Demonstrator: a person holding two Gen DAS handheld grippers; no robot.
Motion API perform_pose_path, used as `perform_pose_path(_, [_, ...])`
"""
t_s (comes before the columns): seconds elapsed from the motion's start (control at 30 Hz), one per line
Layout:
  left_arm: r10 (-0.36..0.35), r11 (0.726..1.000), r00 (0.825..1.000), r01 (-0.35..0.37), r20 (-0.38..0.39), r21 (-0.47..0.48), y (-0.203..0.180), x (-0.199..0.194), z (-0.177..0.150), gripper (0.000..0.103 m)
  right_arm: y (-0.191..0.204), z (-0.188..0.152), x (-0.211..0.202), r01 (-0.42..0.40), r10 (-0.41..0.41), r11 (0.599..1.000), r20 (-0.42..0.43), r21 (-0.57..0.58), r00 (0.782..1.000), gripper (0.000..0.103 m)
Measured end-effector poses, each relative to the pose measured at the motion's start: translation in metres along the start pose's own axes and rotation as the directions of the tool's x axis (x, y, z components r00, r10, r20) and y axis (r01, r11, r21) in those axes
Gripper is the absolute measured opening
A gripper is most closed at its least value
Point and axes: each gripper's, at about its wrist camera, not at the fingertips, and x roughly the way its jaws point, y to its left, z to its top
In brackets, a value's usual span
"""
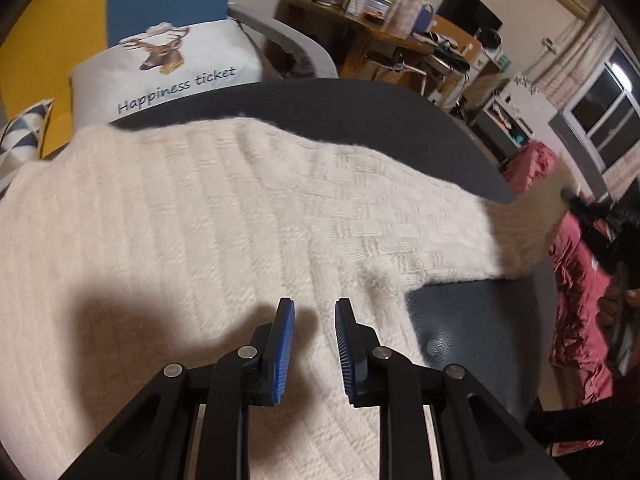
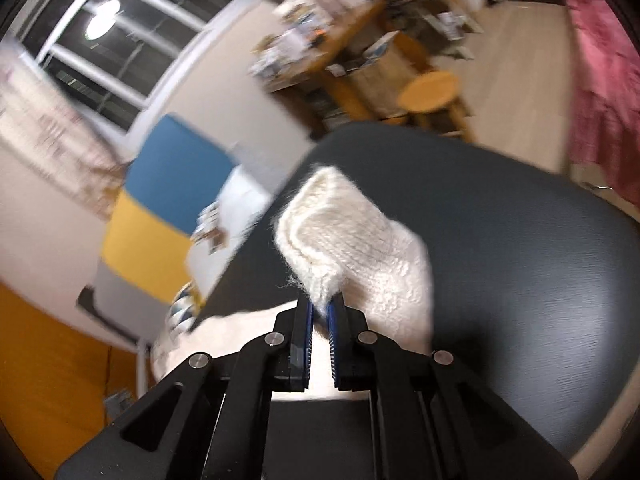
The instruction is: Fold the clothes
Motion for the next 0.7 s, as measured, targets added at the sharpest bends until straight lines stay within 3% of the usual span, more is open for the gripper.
perform_pose_path(0.13, [-0.018,1.0,0.999,0.017,-0.035,-0.026,0.007,0.011,-0.007,0.02,0.052,-0.015,0.024,-0.08,0.075,0.993,-0.062,-0.092,0.995,0.008])
perform_pose_path(0.2, [-0.109,0.99,0.994,0.106,-0.025,-0.091,0.018,0.004,-0.009,0.02,0.074,-0.026,0.04,-0.113,0.1,0.985,-0.103,-0.129,0.99,0.008])
perform_pose_path(0.27, [-0.223,0.961,0.975,0.217,-0.013,-0.171,0.031,-0.004,-0.009,0.02,0.094,-0.039,0.056,-0.144,0.121,0.976,-0.146,-0.16,0.982,0.008])
perform_pose_path(0.33, [-0.328,0.915,0.945,0.32,0.006,-0.245,0.043,-0.012,-0.01,0.02,0.111,-0.055,0.071,-0.156,0.118,0.967,-0.186,-0.201,0.975,0.008])
perform_pose_path(0.5, [-0.455,0.833,0.889,0.444,0.049,-0.329,0.056,-0.03,0.0,0.022,0.134,-0.1,0.103,-0.168,0.082,0.943,-0.29,-0.286,0.954,0.008])
perform_pose_path(0.7, [-0.488,0.794,0.872,0.466,0.048,-0.391,0.056,-0.032,0.006,0.025,0.145,-0.131,0.124,-0.153,0.025,0.925,-0.347,-0.347,0.938,0.008])
